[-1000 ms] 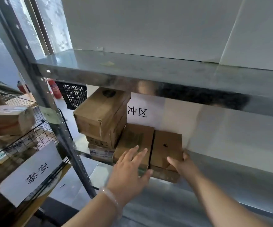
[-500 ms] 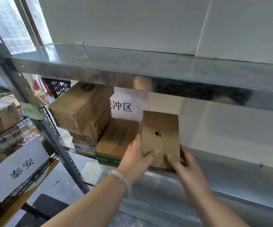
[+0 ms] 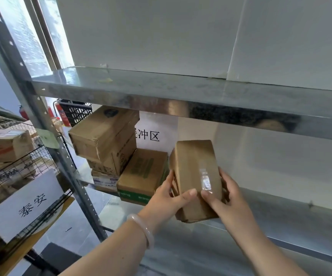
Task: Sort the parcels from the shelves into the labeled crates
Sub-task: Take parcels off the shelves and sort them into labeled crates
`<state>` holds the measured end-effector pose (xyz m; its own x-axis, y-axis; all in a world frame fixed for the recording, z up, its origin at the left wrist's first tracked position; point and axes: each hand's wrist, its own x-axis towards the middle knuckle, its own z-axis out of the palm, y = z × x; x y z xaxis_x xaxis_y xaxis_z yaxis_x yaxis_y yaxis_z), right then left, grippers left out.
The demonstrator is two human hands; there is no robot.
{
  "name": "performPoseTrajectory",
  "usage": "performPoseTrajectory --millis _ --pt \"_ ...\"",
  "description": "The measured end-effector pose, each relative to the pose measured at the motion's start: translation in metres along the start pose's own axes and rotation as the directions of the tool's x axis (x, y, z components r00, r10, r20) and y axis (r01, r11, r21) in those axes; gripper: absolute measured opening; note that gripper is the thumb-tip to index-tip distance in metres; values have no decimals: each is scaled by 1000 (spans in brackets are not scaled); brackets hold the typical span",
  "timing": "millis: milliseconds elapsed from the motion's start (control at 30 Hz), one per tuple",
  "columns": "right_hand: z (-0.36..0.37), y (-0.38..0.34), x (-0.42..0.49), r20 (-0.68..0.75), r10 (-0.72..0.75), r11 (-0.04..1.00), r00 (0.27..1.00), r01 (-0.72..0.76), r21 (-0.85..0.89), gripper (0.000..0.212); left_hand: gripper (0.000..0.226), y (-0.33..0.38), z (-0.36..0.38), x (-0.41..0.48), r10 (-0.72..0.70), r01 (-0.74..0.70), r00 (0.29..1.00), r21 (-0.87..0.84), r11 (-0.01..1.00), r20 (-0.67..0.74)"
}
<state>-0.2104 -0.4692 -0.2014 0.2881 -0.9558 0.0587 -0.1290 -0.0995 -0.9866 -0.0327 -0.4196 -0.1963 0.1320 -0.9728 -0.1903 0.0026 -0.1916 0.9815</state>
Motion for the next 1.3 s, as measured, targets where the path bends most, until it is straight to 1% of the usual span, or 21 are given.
performPoseTrajectory --millis 67,133,167,200,267,300,367,400,433,467,500,567,633,700,733,833,900,1033,1167,1233,1300 --pt "4 -4 -4 50 -55 998 997 55 1 58 93 -2 -2 -5 -40 33 998 -167 985 -39" --pt "6 -9 -7 50 -81 995 995 78 67 44 89 -8 -7 -9 -79 68 996 -300 952 -28" --pt "5 -11 -9 75 -72 991 995 63 117 47 88 -10 -10 -13 -92 86 996 -347 934 1" --pt "5 -12 -10 131 -52 990 990 33 139 57 86 -13 -12 -16 -107 105 994 -376 921 15" --pt "8 -14 -12 232 10 997 973 -26 68 82 90 -16 -18 -23 -132 115 991 -382 917 -20" --pt "11 -12 -12 234 22 1000 972 -22 -5 87 92 -17 -21 -26 -130 101 990 -361 927 -58" --pt "19 -9 -10 166 -30 981 986 61 -186 85 84 -19 -28 -31 -91 56 987 -245 968 -134" --pt "23 -9 -10 147 -87 952 985 125 -278 83 78 -19 -32 -34 -63 35 986 -176 984 -156" --pt "28 -9 -11 152 -147 918 977 192 -347 84 80 -19 -34 -37 -51 30 985 -132 991 -165" --pt "33 -9 -13 171 -198 886 965 251 -390 87 89 -19 -36 -40 -57 39 985 -110 993 -165" --pt "39 -8 -15 195 -230 860 954 293 -419 92 104 -20 -39 -43 -70 53 984 -104 993 -167" --pt "50 -4 -20 237 -269 822 934 351 -449 100 124 -24 -46 -51 -78 52 982 -147 988 -172" --pt "60 -3 -26 295 -281 796 913 393 -460 95 126 -29 -58 -62 -66 21 978 -221 975 -199" --pt "71 -5 -30 367 -241 797 898 399 -453 91 121 -35 -69 -75 -74 10 970 -266 964 -232" --pt "76 -6 -31 399 -221 804 890 397 -443 91 114 -38 -75 -82 -76 3 968 -292 957 -238" --pt "99 -12 -35 486 -161 841 859 377 -388 90 81 -47 -96 -105 -90 -22 953 -365 931 -288" --pt "115 -15 -37 545 -121 874 830 350 -338 86 75 -51 -111 -119 -110 -30 933 -377 926 -344" --pt "159 -21 -40 622 -123 923 773 319 -214 80 78 -58 -143 -150 -133 -60 886 -394 917 -443" --pt "212 -38 -43 643 -178 956 745 286 -67 76 95 -57 -183 -181 -144 -112 828 -411 905 -542" --pt "241 -51 -45 658 -194 967 728 256 2 74 105 -52 -206 -195 -136 -145 777 -385 911 -615" --pt "270 -64 -44 678 -215 966 703 256 40 72 114 -46 -230 -207 -97 -176 745 -335 926 -660"
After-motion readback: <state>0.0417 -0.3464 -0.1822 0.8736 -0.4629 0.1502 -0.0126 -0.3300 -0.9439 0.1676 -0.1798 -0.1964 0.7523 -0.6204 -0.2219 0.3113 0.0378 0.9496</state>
